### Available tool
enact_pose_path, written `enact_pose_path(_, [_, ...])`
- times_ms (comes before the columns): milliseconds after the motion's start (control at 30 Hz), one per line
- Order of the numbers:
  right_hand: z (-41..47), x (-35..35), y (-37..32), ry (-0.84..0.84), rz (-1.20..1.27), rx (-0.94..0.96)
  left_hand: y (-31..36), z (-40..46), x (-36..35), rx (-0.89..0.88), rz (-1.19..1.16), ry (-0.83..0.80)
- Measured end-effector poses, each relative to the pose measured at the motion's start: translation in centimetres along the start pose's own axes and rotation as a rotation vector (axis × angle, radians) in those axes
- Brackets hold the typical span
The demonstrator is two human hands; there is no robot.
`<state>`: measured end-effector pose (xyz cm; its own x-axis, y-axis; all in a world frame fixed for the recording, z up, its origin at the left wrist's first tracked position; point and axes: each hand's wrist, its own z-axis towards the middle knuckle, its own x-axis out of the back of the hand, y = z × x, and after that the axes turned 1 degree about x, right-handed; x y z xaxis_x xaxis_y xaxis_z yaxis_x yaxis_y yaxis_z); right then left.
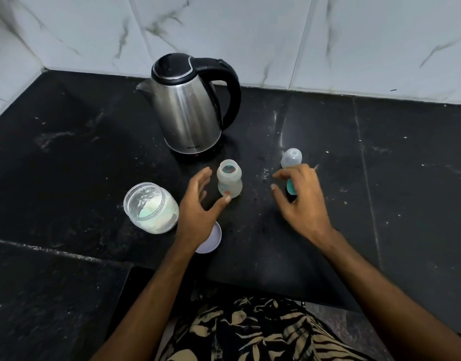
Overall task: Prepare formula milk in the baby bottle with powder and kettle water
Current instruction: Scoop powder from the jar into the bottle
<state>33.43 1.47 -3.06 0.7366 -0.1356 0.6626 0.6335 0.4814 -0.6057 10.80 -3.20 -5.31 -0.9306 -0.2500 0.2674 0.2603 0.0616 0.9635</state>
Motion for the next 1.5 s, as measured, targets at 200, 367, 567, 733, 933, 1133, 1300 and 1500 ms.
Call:
enact_pose_path(200, [-2.3,-3.8,-2.5,-0.236,0.075,0.083,0.7,-6.0,2.0,0.008,-0.092,0.108])
enact_pose_path(367, [-2.5,-5.9,-4.6,-0.282,0.145,0.119,-0.4,-8.2,4.3,0.056,-0.048,0.215])
enact_pose_path(567, [-1.6,-7.7,-7.2,-0.286,0.235,0.077,-1.1,-8.2,7.1,0.027,0.008,0.465])
enact_pose_path(733, [-1.1,-8.7,-9.0,-0.291,0.281,0.054,-2.0,-7.9,9.1,-0.005,0.087,0.62])
enact_pose_path(933, [-0.5,-9.6,-10.8,-0.239,0.33,0.044,-3.0,-6.5,11.3,0.093,0.141,0.379])
enact_pose_path(1133, [1.2,-9.9,-12.3,-0.255,0.375,0.066,-2.8,-3.7,12.2,0.053,0.167,0.078])
enact_pose_path(1300, [3.1,-9.4,-13.7,-0.366,0.36,0.188,-1.8,-3.9,11.9,-0.047,0.137,0.082])
enact_pose_path(1500, [5.6,-9.0,-16.9,-0.853,-0.252,0.476,-2.9,-4.4,11.9,0.003,0.097,0.068])
